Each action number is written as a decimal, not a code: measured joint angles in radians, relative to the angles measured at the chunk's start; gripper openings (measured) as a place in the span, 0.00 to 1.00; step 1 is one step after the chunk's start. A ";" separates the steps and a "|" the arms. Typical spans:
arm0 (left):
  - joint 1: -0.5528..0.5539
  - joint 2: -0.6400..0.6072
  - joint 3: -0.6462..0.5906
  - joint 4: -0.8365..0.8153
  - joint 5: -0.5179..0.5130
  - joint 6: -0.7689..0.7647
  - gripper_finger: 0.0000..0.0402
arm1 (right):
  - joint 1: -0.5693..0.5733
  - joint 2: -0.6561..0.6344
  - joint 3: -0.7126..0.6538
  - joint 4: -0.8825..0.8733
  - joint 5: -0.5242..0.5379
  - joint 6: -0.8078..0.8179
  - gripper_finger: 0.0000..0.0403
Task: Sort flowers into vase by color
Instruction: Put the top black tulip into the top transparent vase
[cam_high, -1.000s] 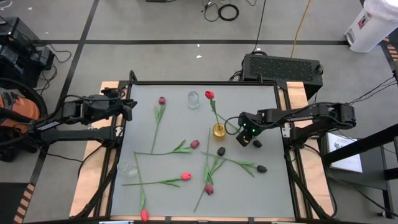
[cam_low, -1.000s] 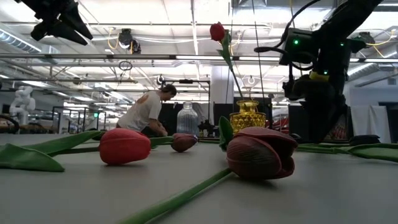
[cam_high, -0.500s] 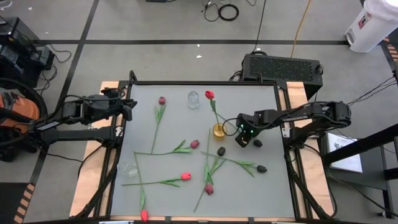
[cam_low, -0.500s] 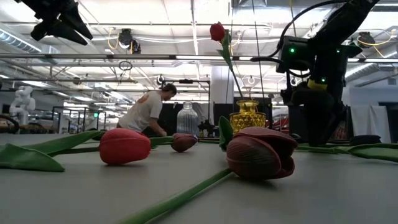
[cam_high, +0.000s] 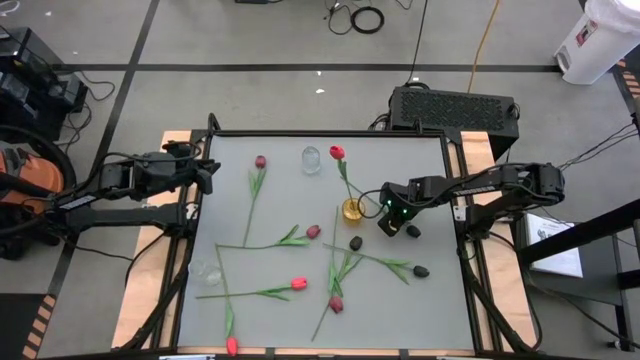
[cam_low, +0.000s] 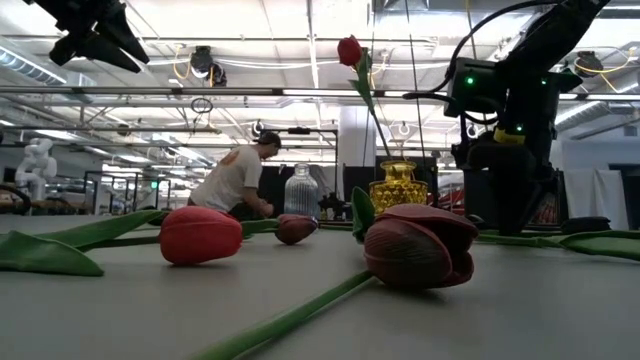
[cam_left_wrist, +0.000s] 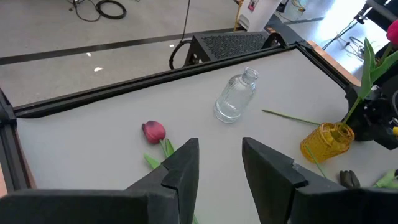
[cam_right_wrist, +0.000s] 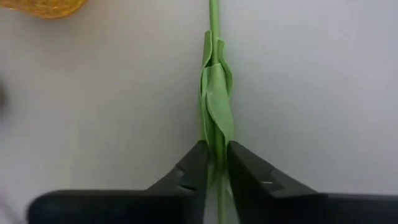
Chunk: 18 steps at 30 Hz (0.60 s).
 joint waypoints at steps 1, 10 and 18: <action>0.000 0.000 0.000 0.000 0.000 0.000 0.32 | 0.000 0.000 0.000 0.000 0.000 0.000 0.09; 0.000 0.000 0.000 0.000 0.000 0.000 0.32 | 0.000 0.000 0.000 -0.005 -0.001 -0.001 0.01; 0.000 0.000 0.000 0.000 0.000 0.000 0.32 | 0.000 0.000 0.000 -0.009 -0.028 -0.009 0.00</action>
